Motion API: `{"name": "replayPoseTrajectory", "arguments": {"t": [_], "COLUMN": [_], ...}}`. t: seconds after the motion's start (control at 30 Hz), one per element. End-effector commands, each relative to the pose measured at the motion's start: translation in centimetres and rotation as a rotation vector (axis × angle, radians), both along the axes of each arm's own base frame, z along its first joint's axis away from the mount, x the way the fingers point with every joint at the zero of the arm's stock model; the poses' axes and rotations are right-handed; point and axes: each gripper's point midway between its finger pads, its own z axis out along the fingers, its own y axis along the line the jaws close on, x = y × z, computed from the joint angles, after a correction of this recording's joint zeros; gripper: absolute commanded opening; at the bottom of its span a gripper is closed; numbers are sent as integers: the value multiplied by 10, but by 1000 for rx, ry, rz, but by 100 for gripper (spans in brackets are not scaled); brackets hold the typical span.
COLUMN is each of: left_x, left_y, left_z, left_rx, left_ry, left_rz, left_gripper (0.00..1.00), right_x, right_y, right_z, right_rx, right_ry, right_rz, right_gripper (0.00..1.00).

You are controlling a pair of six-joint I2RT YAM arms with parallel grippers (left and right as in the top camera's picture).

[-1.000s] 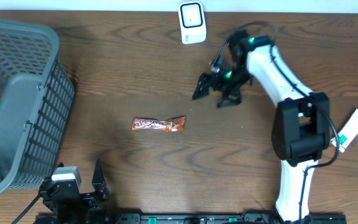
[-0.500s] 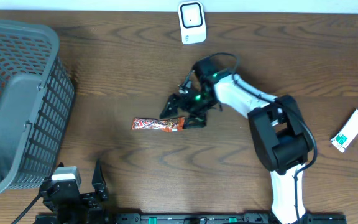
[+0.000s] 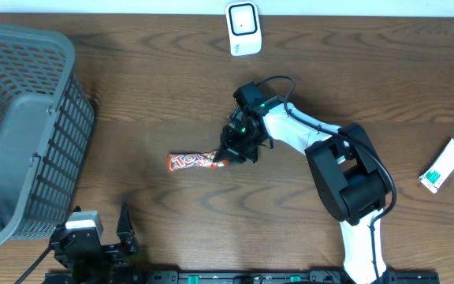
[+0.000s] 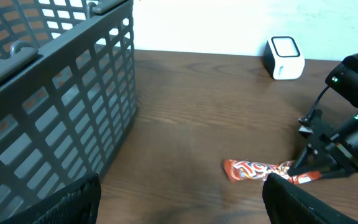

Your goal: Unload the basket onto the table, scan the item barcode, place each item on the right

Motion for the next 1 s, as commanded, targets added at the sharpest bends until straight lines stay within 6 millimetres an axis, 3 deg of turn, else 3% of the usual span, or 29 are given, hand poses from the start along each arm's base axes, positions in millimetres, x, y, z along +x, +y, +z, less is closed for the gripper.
{"name": "replayPoseTrajectory", "arguments": {"t": [0.0,0.1,0.2,0.43,0.53,0.63,0.9,0.97], "left_x": [-1,-1,-1,-1,-1,-1,-1,-1], "left_y": [-2,-2,-2,-2,-2,-2,-2,-2], "left_z": [1,1,1,1,1,1,1,1], "left_rx": [-1,-1,-1,-1,-1,-1,-1,-1], "left_ry": [-6,-6,-6,-6,-6,-6,-6,-6], "left_rz": [-9,-9,-9,-9,-9,-9,-9,-9], "left_gripper": [84,84,84,84,84,84,84,84], "right_x": [4,3,2,-6,-7,-10,-31,-26], "right_y": [-10,-9,-11,-28,-61,-110,-221,-237], "right_z": [-11,-2,21,103,122,130,147,155], "right_rx": [-97,-79,-67,-58,-221,-470,-1021,-1118], "right_ry": [-47,-57,-77,-245,-373,-447,-484,-516], "right_rz": [-11,-2,0,29,37,12,174,180], "right_gripper": [1,1,1,1,1,1,1,1]}}
